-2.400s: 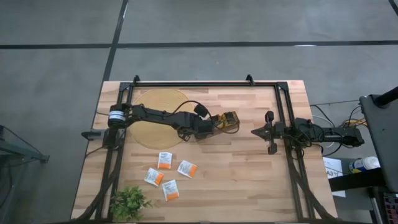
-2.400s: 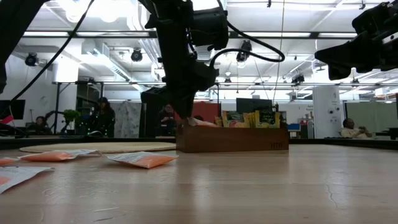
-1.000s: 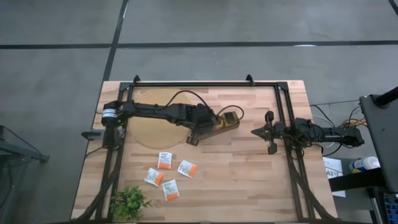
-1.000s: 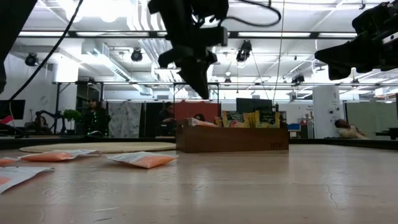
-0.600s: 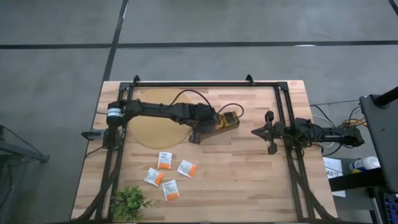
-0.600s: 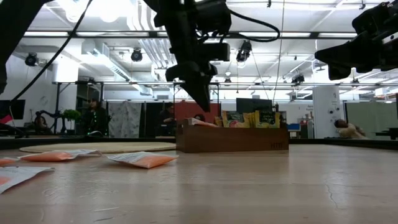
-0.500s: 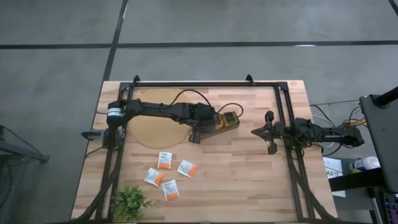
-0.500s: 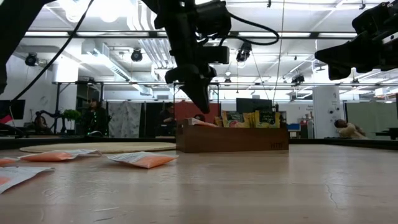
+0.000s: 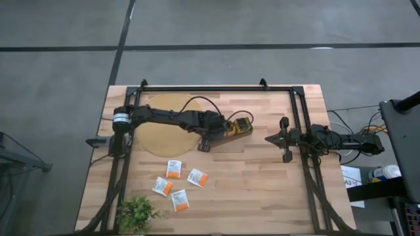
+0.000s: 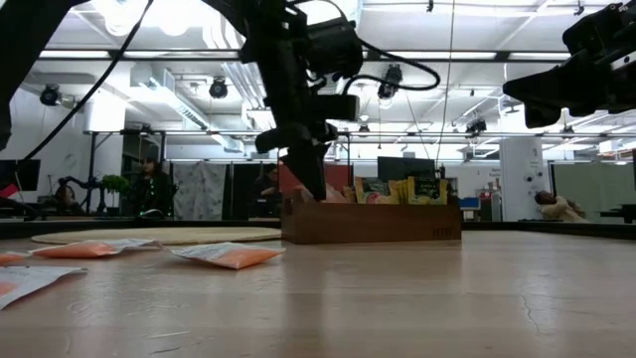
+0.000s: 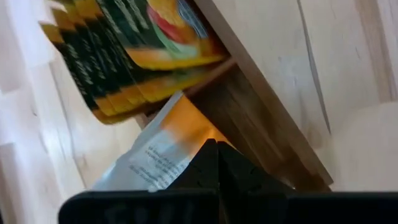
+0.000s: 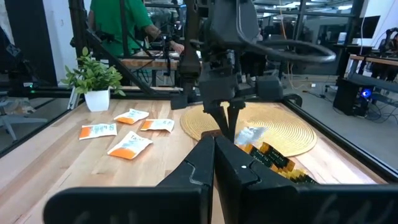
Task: Pick & Place Tea
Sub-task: Put the white tea bag into the left section of the wooden organizer
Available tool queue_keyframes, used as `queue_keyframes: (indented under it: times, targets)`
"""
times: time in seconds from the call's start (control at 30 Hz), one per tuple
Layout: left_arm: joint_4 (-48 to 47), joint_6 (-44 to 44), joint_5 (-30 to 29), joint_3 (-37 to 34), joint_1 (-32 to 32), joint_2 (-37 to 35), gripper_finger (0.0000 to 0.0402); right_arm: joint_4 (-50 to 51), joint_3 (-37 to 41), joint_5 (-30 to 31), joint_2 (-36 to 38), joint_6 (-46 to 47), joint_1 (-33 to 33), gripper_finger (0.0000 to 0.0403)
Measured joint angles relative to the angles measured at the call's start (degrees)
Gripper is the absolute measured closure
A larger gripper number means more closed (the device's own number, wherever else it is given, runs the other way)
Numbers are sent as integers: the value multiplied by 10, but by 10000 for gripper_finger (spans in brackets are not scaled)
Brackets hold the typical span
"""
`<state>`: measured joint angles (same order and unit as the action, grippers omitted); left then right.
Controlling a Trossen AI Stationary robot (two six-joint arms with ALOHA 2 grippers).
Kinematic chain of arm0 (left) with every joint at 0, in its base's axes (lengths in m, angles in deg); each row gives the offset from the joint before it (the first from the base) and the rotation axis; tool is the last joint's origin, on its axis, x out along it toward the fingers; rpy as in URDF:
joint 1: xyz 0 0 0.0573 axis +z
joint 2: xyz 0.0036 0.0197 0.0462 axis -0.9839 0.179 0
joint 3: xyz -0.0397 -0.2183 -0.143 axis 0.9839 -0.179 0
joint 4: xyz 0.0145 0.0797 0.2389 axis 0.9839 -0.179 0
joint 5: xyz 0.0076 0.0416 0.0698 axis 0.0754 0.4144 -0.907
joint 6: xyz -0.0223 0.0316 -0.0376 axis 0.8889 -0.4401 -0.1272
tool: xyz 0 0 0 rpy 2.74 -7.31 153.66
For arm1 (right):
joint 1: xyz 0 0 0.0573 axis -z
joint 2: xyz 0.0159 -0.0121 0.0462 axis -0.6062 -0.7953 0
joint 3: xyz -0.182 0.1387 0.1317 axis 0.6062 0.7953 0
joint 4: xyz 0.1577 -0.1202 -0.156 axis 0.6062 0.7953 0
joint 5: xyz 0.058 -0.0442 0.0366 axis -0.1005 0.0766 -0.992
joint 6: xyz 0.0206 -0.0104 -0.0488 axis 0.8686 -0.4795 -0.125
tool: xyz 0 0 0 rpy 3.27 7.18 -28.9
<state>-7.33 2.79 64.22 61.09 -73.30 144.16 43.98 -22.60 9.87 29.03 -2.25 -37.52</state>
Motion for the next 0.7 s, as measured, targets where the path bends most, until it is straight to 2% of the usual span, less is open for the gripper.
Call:
queue_keyframes:
  times: [0.3, 0.7]
  targets:
    - [-12, 3, 6, -18, 0, 0, 401, 0, 0, 0, 0, 0, 0, 394]
    - [-5, 35, 7, 9, 3, 0, 401, 0, 0, 0, 0, 0, 0, 394]
